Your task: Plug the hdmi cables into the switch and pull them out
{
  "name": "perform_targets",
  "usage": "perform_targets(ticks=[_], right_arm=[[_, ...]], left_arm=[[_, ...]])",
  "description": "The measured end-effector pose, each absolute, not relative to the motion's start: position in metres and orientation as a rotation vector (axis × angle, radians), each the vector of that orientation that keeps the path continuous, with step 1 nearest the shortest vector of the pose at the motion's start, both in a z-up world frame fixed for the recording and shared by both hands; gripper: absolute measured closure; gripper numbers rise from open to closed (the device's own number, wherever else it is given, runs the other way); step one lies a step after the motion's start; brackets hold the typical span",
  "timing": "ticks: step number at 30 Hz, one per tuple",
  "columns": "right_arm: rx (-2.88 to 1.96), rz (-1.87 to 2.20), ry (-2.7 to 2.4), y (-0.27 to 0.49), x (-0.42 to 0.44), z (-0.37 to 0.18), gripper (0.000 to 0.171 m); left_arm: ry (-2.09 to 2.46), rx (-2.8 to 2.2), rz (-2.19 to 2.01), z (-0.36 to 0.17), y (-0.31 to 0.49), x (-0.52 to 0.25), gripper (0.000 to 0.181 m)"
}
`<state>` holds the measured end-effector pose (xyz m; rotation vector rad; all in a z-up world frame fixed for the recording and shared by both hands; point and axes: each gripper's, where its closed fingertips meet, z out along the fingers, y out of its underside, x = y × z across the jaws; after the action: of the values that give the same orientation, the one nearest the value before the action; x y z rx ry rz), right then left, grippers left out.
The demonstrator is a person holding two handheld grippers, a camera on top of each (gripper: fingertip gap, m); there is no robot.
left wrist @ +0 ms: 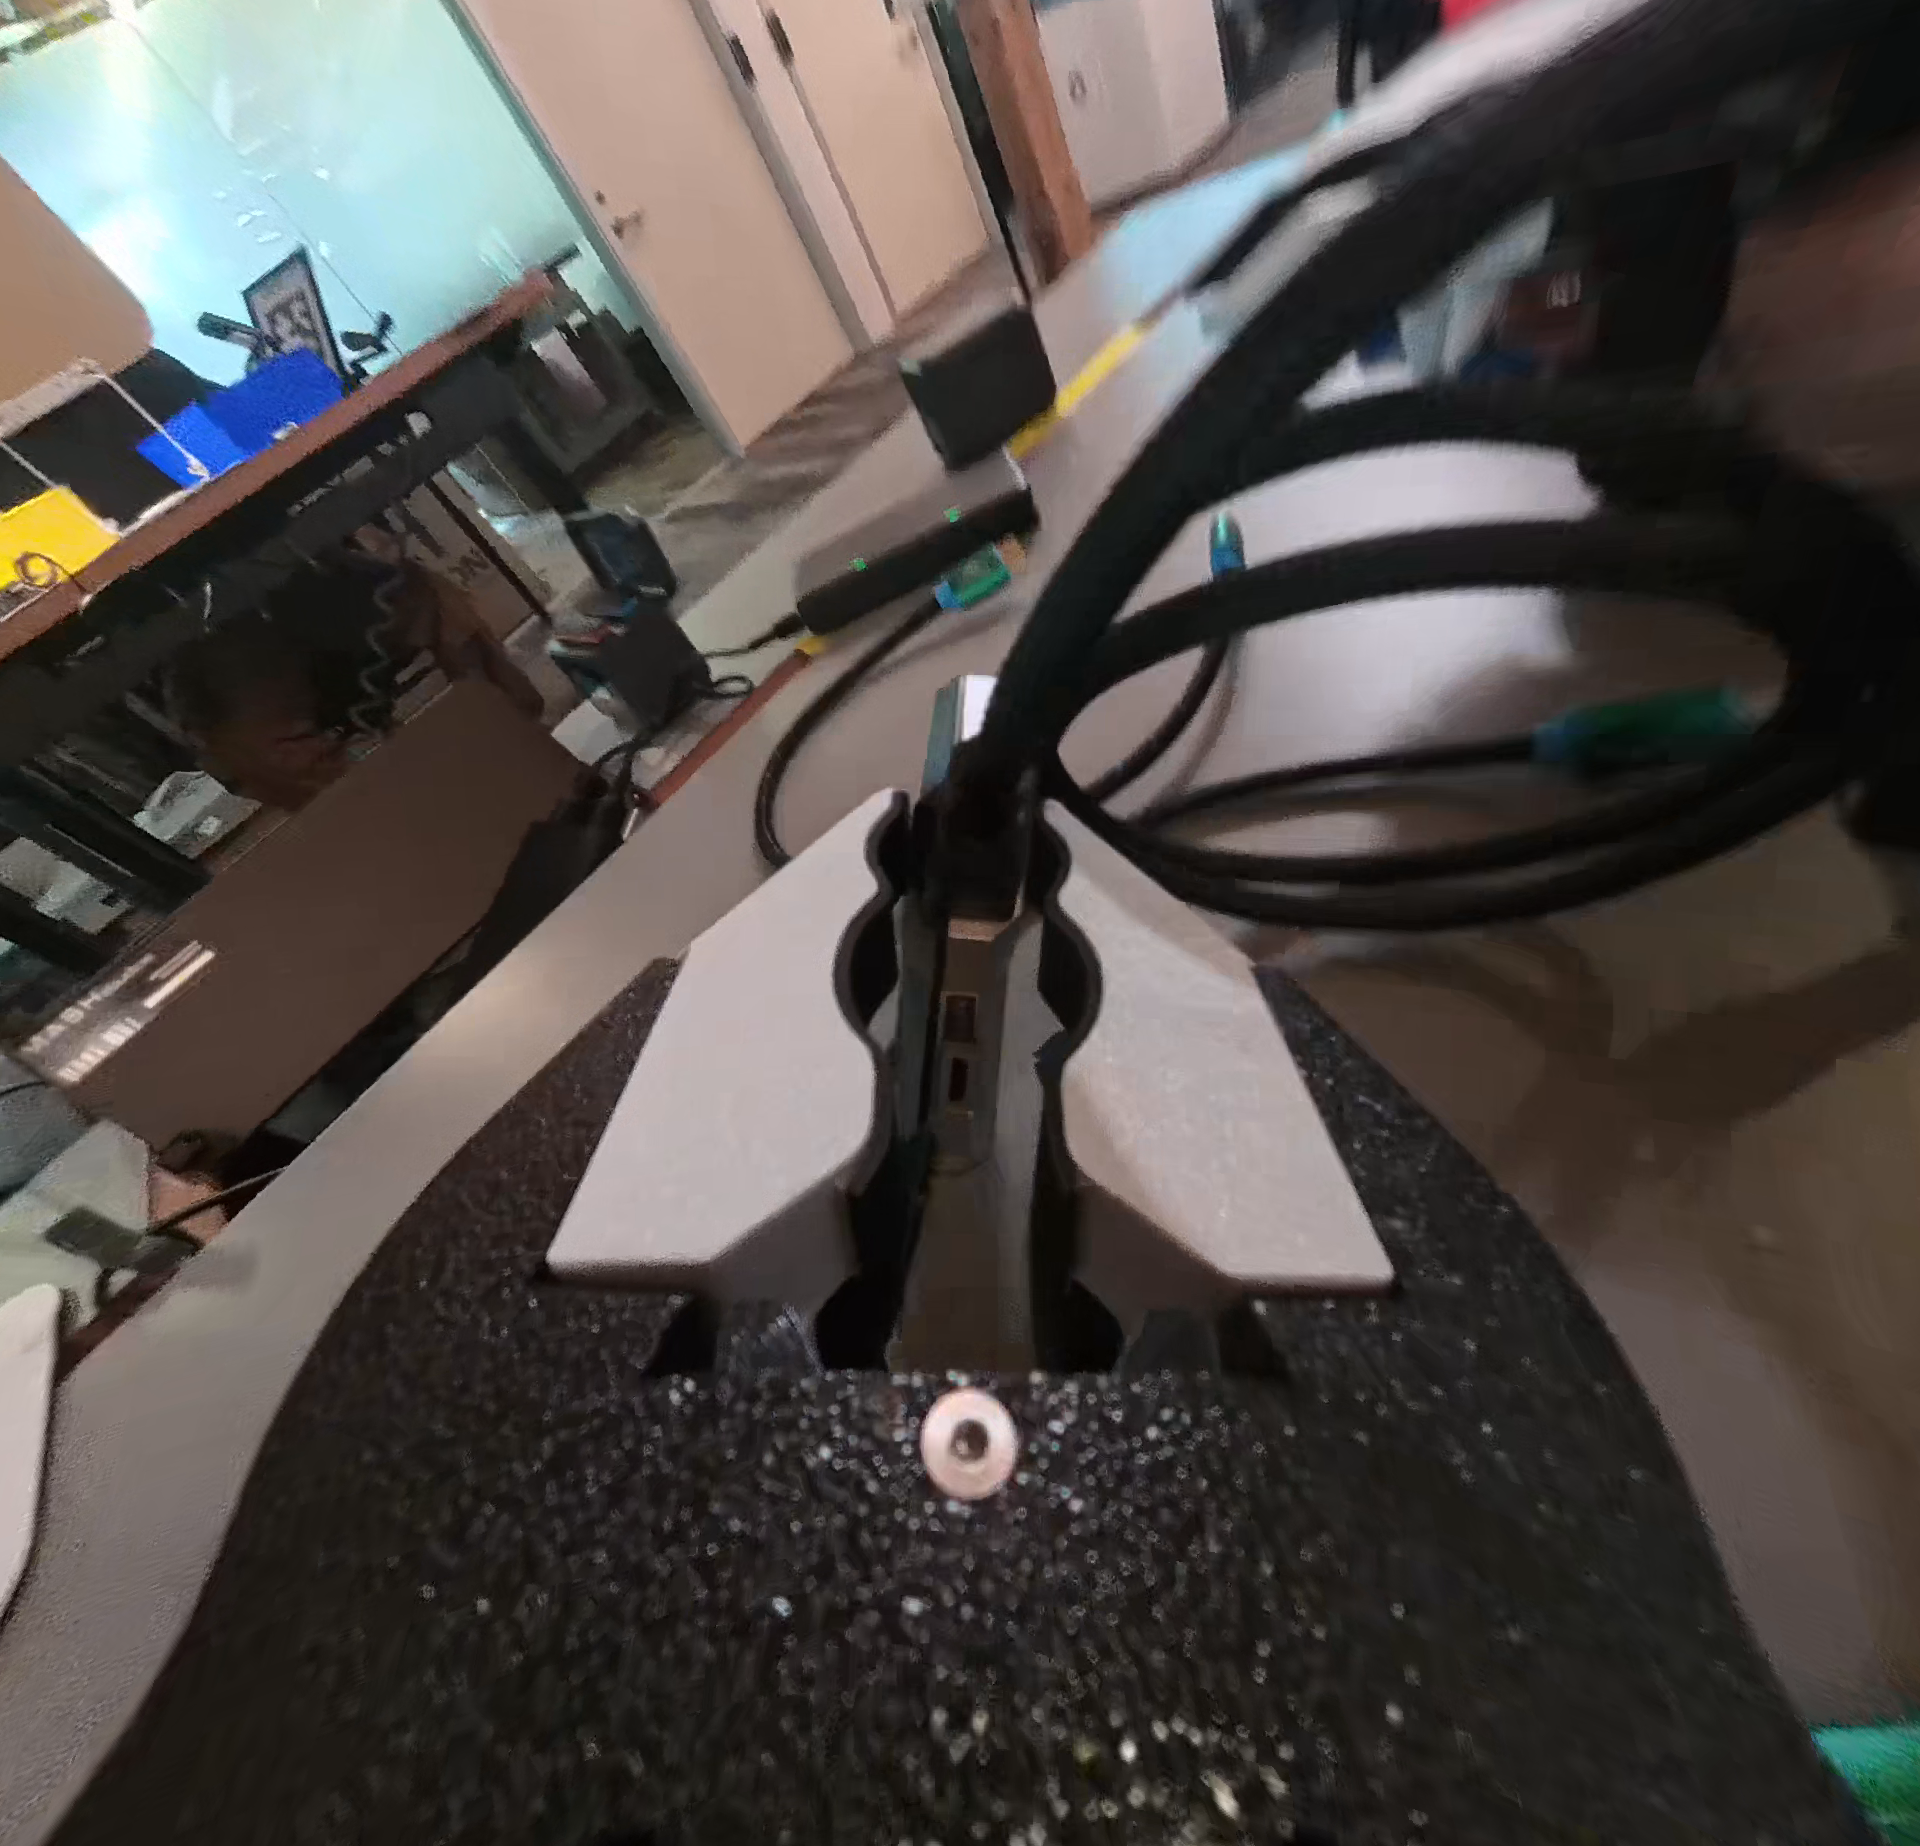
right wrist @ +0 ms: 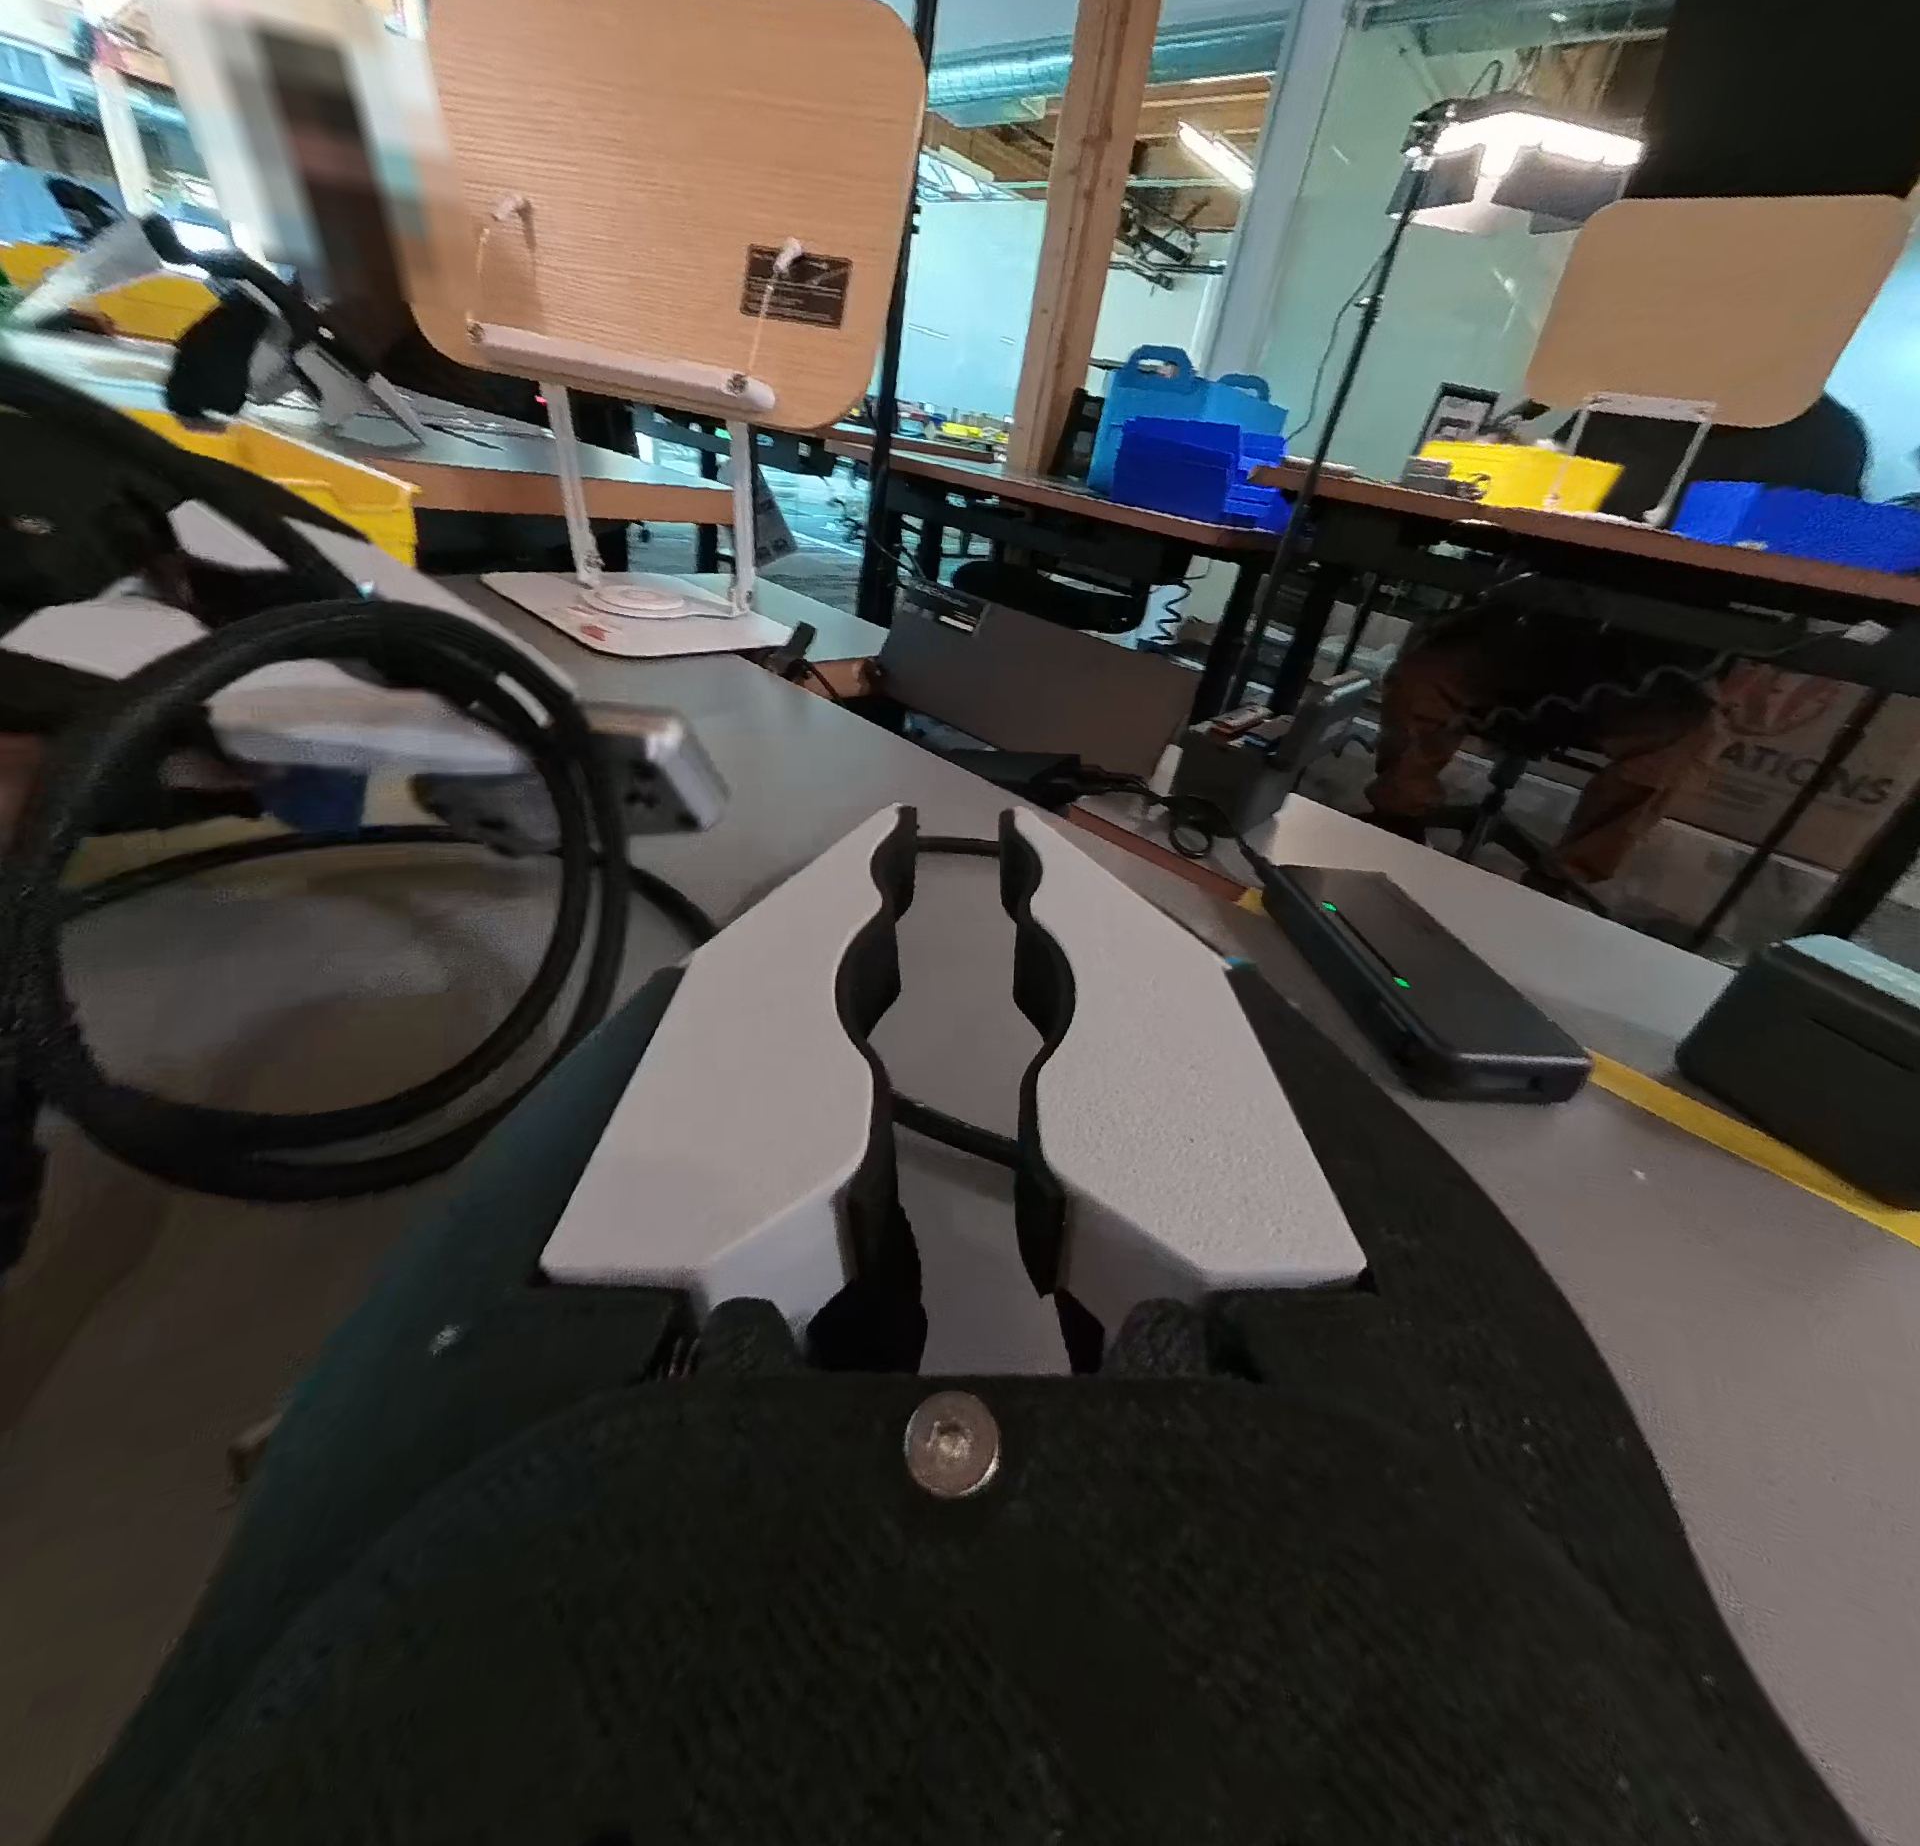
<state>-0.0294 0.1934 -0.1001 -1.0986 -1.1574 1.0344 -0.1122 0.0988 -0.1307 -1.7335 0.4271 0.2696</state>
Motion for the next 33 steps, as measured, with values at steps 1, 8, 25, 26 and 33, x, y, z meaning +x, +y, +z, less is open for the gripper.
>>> perform_targets(ticks=[1,8,25,26,33], right_arm=[[-1.095,1.075,-1.169,0.189,-0.030,-0.100,0.156],[-1.019,1.463,-1.234,0.140,-0.033,-0.085,0.145],[-0.936,2.017,-1.348,0.080,-0.027,-0.073,0.150],[-0.942,1.986,-1.386,0.080,-0.027,-0.077,0.149],[-0.883,1.755,-1.629,0.074,-0.022,-0.101,0.151]], left_arm=[[0.385,-1.694,0.225,-0.122,0.097,-0.113,0.160],[0.237,-1.302,-0.380,-0.057,0.076,-0.086,0.161],[0.337,-1.175,-0.819,-0.053,0.072,-0.028,0.161],[0.355,-1.207,-0.796,-0.058,0.073,-0.027,0.161],[0.552,-1.487,-0.548,-0.100,0.083,-0.020,0.139]])
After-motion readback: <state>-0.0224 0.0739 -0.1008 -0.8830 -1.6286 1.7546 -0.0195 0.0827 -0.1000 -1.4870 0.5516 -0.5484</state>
